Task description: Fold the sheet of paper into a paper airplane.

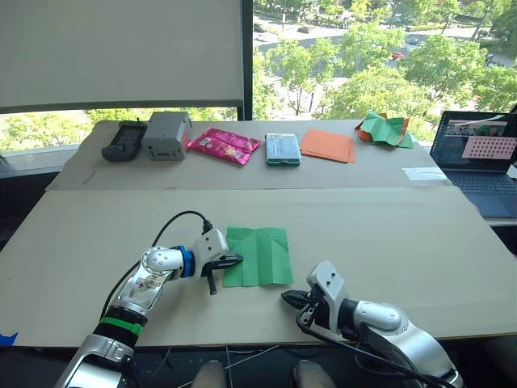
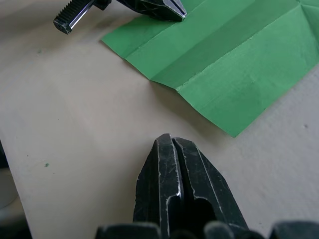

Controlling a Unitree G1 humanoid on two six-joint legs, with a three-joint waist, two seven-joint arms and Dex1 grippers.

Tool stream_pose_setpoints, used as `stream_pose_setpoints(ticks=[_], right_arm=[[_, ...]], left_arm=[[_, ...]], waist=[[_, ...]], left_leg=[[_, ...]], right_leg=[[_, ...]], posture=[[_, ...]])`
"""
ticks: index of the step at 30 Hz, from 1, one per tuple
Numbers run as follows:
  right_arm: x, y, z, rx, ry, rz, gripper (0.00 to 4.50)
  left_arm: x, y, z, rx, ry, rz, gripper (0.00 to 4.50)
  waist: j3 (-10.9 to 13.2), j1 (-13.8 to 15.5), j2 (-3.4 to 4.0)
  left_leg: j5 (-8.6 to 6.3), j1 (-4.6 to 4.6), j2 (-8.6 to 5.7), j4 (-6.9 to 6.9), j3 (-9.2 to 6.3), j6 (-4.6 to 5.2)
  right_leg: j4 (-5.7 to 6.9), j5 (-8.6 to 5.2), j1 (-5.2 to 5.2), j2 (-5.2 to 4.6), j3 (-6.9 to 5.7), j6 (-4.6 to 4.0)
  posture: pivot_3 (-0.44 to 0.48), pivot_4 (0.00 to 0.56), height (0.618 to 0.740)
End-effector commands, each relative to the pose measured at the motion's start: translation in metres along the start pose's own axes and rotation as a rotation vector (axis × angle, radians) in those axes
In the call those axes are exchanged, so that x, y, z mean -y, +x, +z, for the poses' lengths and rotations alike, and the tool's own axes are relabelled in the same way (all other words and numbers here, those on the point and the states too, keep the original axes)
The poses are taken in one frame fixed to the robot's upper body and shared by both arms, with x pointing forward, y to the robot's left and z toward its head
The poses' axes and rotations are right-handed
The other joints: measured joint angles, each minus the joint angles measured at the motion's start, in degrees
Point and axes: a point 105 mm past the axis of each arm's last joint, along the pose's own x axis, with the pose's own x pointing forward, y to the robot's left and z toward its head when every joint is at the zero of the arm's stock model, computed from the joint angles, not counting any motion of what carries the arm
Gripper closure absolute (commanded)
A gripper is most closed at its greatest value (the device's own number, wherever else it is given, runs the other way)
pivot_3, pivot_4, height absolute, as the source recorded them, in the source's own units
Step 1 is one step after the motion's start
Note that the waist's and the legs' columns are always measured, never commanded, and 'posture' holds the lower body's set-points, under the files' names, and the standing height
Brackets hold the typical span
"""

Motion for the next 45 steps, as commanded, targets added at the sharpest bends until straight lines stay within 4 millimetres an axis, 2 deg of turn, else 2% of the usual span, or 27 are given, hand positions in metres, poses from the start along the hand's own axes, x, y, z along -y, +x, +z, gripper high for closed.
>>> stream_pose_setpoints(ticks=[1,5,12,17,23,30,38,41,45], right_arm=[[0.021,0.001,-0.010,-0.043,-0.082,-0.116,4.46],[0.032,0.002,0.000,0.034,-0.088,-0.178,4.46],[0.033,0.009,0.015,0.132,-0.088,-0.183,4.46],[0.037,0.014,0.034,0.236,-0.038,-0.194,4.46],[0.027,0.024,0.056,0.316,-0.027,-0.106,4.46],[0.015,0.049,0.068,0.308,-0.095,0.002,4.46],[0.000,0.078,0.062,0.240,-0.154,0.105,4.46],[-0.002,0.083,0.059,0.223,-0.158,0.129,4.46],[-0.001,0.089,0.054,0.192,-0.165,0.130,4.46]], left_arm=[[0.012,-0.001,-0.029,-0.105,-0.043,-0.044,4.50],[0.013,-0.001,-0.029,-0.105,-0.040,-0.047,4.50],[0.012,-0.001,-0.028,-0.103,-0.039,-0.042,4.50],[0.010,-0.003,-0.028,-0.104,-0.036,-0.037,4.50],[0.008,-0.005,-0.028,-0.109,-0.034,-0.029,4.50],[0.004,-0.009,-0.027,-0.109,-0.038,-0.008,4.50],[-0.006,-0.031,-0.021,-0.096,-0.059,0.082,4.50],[-0.008,-0.047,-0.017,-0.088,-0.077,0.125,4.50],[-0.017,-0.065,0.000,-0.027,-0.109,0.195,4.50]], waist=[[-0.12,-0.03,-0.01],[-0.20,-0.04,-0.07],[-0.20,0.02,-0.05],[-0.20,0.00,0.00],[-0.19,-0.02,0.01],[-0.19,-0.08,0.04],[-0.18,-0.56,0.03],[-0.17,-0.70,0.03],[-0.09,-0.77,-0.07]], left_leg=[[0.00,0.01,0.00,0.00,0.00,0.00],[-0.01,0.03,0.00,0.01,0.00,-0.02],[-0.01,0.00,0.00,0.02,0.00,-0.02],[-0.01,-0.02,0.00,0.00,0.00,-0.02],[-0.01,-0.05,0.00,0.00,0.00,-0.02],[-0.01,-0.06,0.01,-0.03,0.00,-0.02],[0.00,-0.08,0.03,-0.07,0.00,0.00],[0.00,-0.11,0.03,-0.08,0.00,0.01],[0.00,-0.11,0.03,-0.09,0.00,0.00]], right_leg=[[0.00,0.00,0.00,0.00,0.00,0.00],[-0.03,-0.01,0.00,-0.02,0.00,0.01],[-0.01,-0.01,0.00,-0.01,0.00,0.01],[0.01,-0.01,-0.01,0.00,-0.01,0.01],[0.01,-0.01,-0.02,0.00,-0.01,0.01],[0.04,-0.01,-0.06,0.02,0.00,0.01],[0.24,-0.01,-0.20,0.06,0.00,0.01],[0.40,-0.01,-0.33,0.06,0.01,0.01],[0.82,-0.02,-0.55,0.06,0.02,-0.01]], posture=[[0.000,0.150,0.706],[0.000,0.150,0.706],[0.000,0.150,0.706],[0.000,0.150,0.706],[0.000,0.150,0.706],[0.000,0.150,0.706],[0.000,0.150,0.706],[0.000,0.150,0.706],[0.000,0.150,0.706]])
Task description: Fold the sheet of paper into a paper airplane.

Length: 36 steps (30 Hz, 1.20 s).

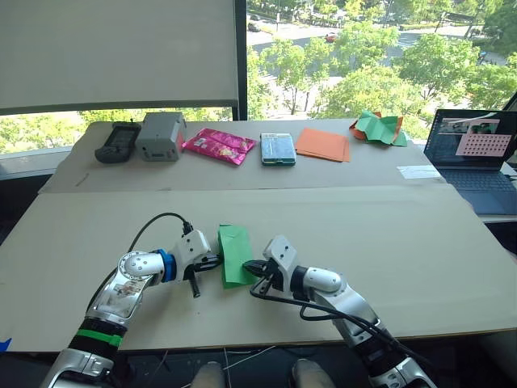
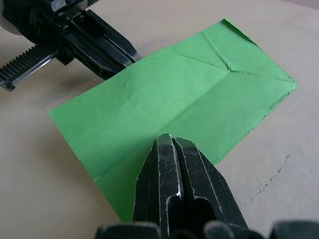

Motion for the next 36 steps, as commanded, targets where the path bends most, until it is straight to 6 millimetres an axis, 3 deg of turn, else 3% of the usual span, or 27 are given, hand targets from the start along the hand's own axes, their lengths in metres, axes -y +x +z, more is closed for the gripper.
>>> stream_pose_setpoints(ticks=[1,4,7,16,23,28,31,36], right_arm=[[-0.001,0.006,0.009,0.028,-0.042,0.013,4.46],[-0.002,0.009,0.005,0.006,-0.035,0.022,4.46],[-0.002,0.010,0.002,-0.008,-0.032,0.023,4.46],[0.003,0.005,0.004,-0.001,-0.029,-0.001,4.46],[0.021,-0.005,0.026,0.062,-0.054,-0.028,4.46],[0.039,0.001,0.008,-0.054,-0.103,0.003,4.46],[0.039,0.007,-0.008,-0.114,-0.115,0.051,4.46],[0.039,0.015,-0.017,-0.135,-0.109,0.087,4.46]], left_arm=[[-0.012,-0.014,0.019,0.071,-0.032,0.058,4.50],[-0.010,-0.012,0.042,0.183,-0.092,0.028,4.50],[-0.004,-0.005,0.052,0.244,-0.143,-0.020,4.50],[0.009,0.028,0.006,0.082,-0.155,-0.091,4.50],[0.019,0.034,-0.003,0.040,-0.106,-0.143,4.50],[0.023,0.031,-0.007,0.026,-0.091,-0.158,4.50],[0.023,0.030,-0.006,0.029,-0.085,-0.157,4.50],[0.021,0.028,-0.003,0.034,-0.077,-0.147,4.50]], waist=[[0.06,0.05,-0.04],[0.20,0.33,-0.20],[0.21,0.57,-0.22],[0.19,0.53,-0.25],[0.19,0.83,-0.24],[0.17,0.56,-0.19],[0.14,0.49,-0.15],[-0.01,0.11,-0.03]], left_leg=[[0.00,0.00,0.00,-0.04,0.00,0.00],[0.00,0.00,0.01,-0.09,-0.02,-0.01],[0.00,-0.02,-0.02,-0.06,-0.01,-0.01],[0.01,0.00,0.00,-0.03,-0.02,0.01],[0.00,-0.02,-0.04,-0.02,-0.03,-0.01],[0.00,0.02,-0.04,-0.02,-0.03,0.00],[0.01,0.06,-0.03,-0.04,-0.03,0.02],[0.02,0.15,-0.01,-0.03,-0.03,0.02]], right_leg=[[0.00,0.00,-0.05,0.01,0.00,0.00],[0.00,-0.01,-0.06,0.01,-0.01,-0.02],[-0.09,-0.01,0.01,-0.03,-0.01,-0.02],[0.00,-0.01,0.01,0.06,-0.01,-0.02],[-0.07,-0.01,0.05,-0.01,-0.01,-0.02],[-0.01,-0.01,0.05,0.01,-0.01,-0.02],[0.04,-0.01,0.09,0.04,-0.01,-0.02],[0.05,-0.01,0.14,0.07,0.00,-0.02]], posture=[[0.000,0.150,0.706],[0.000,0.150,0.706],[0.000,0.150,0.706],[0.000,0.150,0.706],[0.000,0.150,0.706],[0.000,0.150,0.706],[0.000,0.150,0.706],[0.000,0.150,0.706]])
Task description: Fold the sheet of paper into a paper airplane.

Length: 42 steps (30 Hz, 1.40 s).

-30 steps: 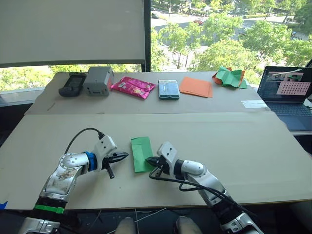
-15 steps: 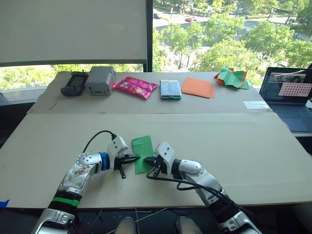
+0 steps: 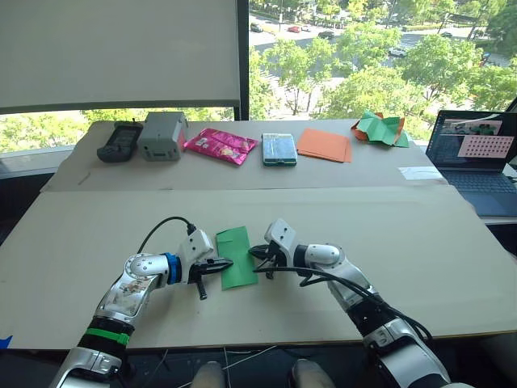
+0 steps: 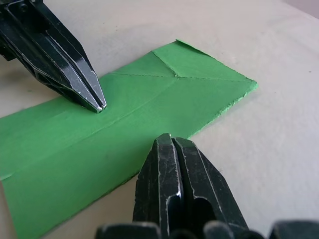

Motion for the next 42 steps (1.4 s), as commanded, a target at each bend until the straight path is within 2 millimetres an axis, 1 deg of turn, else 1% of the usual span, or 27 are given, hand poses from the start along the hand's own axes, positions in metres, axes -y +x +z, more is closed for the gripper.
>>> stream_pose_setpoints(ticks=[1,6,10,13,15,17,25,35,37,39,42], right_arm=[[-0.005,0.008,-0.016,-0.055,0.006,0.039,4.46],[0.013,0.015,-0.011,-0.058,-0.004,0.012,4.46],[0.026,0.020,-0.008,-0.071,-0.010,-0.009,4.46],[0.032,0.024,-0.004,-0.073,-0.015,-0.011,4.46],[0.035,0.027,0.000,-0.068,-0.020,-0.008,4.46],[0.036,0.029,0.003,-0.064,-0.018,-0.008,4.46],[0.039,0.038,0.005,-0.075,-0.006,-0.019,4.46],[0.041,0.040,0.006,-0.070,-0.009,-0.030,4.46],[0.039,0.040,0.008,-0.054,-0.009,-0.011,4.46],[0.032,0.039,0.009,-0.034,-0.019,0.034,4.46],[0.020,0.037,0.003,-0.027,-0.031,0.088,4.46]], left_arm=[[0.006,0.000,-0.011,-0.051,-0.011,-0.017,4.50],[0.008,-0.003,-0.013,-0.055,-0.012,-0.008,4.50],[0.011,-0.004,-0.013,-0.055,-0.016,-0.004,4.50],[0.012,-0.005,-0.014,-0.055,-0.019,0.000,4.50],[0.013,-0.005,-0.014,-0.056,-0.021,0.002,4.50],[0.013,-0.005,-0.014,-0.057,-0.022,0.004,4.50],[0.017,-0.007,-0.016,-0.057,-0.031,0.011,4.50],[0.019,-0.010,-0.016,-0.057,-0.037,0.019,4.50],[0.019,-0.010,-0.016,-0.057,-0.039,0.020,4.50],[0.019,-0.010,-0.016,-0.057,-0.039,0.021,4.50],[0.018,-0.010,-0.015,-0.057,-0.039,0.020,4.50]], waist=[[-0.04,-0.33,0.04],[-0.07,-1.25,0.12],[-0.07,-1.23,0.13],[-0.07,-1.24,0.14],[-0.07,-1.29,0.16],[-0.06,-1.32,0.17],[-0.06,-1.41,0.19],[-0.06,-1.45,0.24],[-0.05,-1.45,0.25],[-0.05,-1.43,0.26],[-0.05,-1.38,0.26]], left_leg=[[0.00,0.01,0.00,0.00,0.00,0.00],[0.00,0.11,0.00,-0.01,-0.01,0.00],[0.01,0.12,0.00,-0.01,-0.04,0.02],[0.02,0.11,0.00,0.00,-0.04,0.04],[0.19,0.12,0.00,-0.01,-0.04,0.30],[0.18,0.11,0.00,-0.02,-0.05,0.30],[0.18,0.12,0.00,-0.04,-0.07,0.30],[0.17,0.11,0.00,-0.05,-0.10,0.28],[0.17,0.11,0.00,-0.05,-0.10,0.28],[0.17,0.11,0.00,-0.06,-0.10,0.28],[0.17,0.10,0.00,-0.05,-0.11,0.29]], right_leg=[[0.00,0.00,0.01,0.00,0.00,0.00],[0.04,0.00,0.08,0.00,0.01,0.00],[0.08,0.00,0.10,0.02,0.01,0.00],[0.07,0.00,0.11,0.02,0.01,0.00],[0.08,0.00,0.12,0.02,0.01,0.00],[0.08,0.00,0.11,0.02,0.01,0.00],[0.10,0.00,0.09,0.03,0.02,-0.01],[0.10,-0.01,0.09,0.04,0.02,-0.02],[0.10,-0.01,0.09,0.04,0.02,-0.02],[0.10,-0.01,0.08,0.04,0.02,-0.02],[0.10,-0.01,0.10,0.05,0.02,-0.02]], posture=[[0.000,0.150,0.706],[0.000,0.150,0.706],[0.000,0.150,0.706],[0.000,0.150,0.706],[0.000,0.150,0.706],[0.000,0.150,0.706],[0.000,0.150,0.706],[0.000,0.150,0.706],[0.000,0.150,0.706],[0.000,0.150,0.706],[0.000,0.150,0.706]])
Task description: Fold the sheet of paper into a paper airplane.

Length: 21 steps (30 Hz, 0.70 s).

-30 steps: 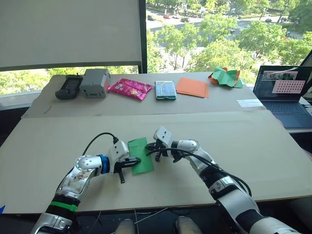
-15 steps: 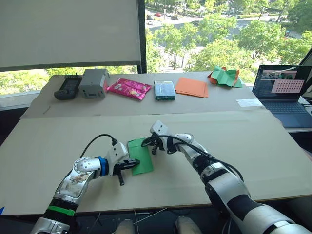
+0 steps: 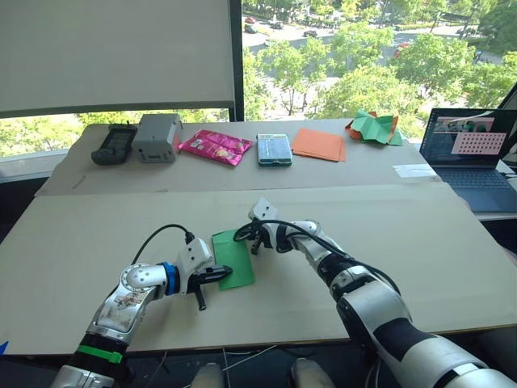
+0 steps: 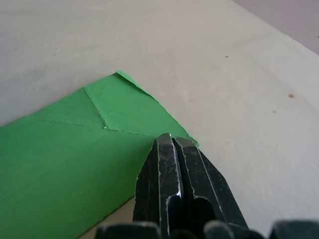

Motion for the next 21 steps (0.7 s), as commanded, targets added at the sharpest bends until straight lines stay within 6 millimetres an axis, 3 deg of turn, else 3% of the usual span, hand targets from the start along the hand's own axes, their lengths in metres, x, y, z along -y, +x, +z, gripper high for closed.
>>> stream_pose_setpoints(ticks=[1,10,21], right_arm=[[-0.019,-0.001,-0.014,-0.017,-0.013,0.077,4.46],[-0.073,-0.026,-0.036,-0.020,-0.008,0.171,4.46],[-0.097,-0.059,-0.045,-0.066,0.032,0.185,4.46]], left_arm=[[0.001,-0.002,-0.012,-0.047,-0.027,-0.002,4.50],[0.000,-0.002,-0.011,-0.048,-0.026,-0.005,4.50],[0.000,-0.001,-0.012,-0.052,-0.022,-0.018,4.50]], waist=[[-0.03,-0.01,0.05],[-0.32,0.35,0.09],[-0.35,0.80,0.04]], left_leg=[[0.00,0.00,0.00,0.00,0.00,0.00],[-0.18,0.02,0.00,0.00,-0.04,-0.28],[-0.21,0.00,-0.05,0.01,-0.01,-0.35]], right_leg=[[0.00,-0.01,0.01,0.00,0.00,-0.01],[-0.02,-0.10,0.03,0.02,0.00,-0.02],[-0.16,-0.15,0.00,-0.11,-0.02,-0.03]], posture=[[0.000,0.150,0.706],[0.000,0.150,0.706],[0.000,0.150,0.706]])
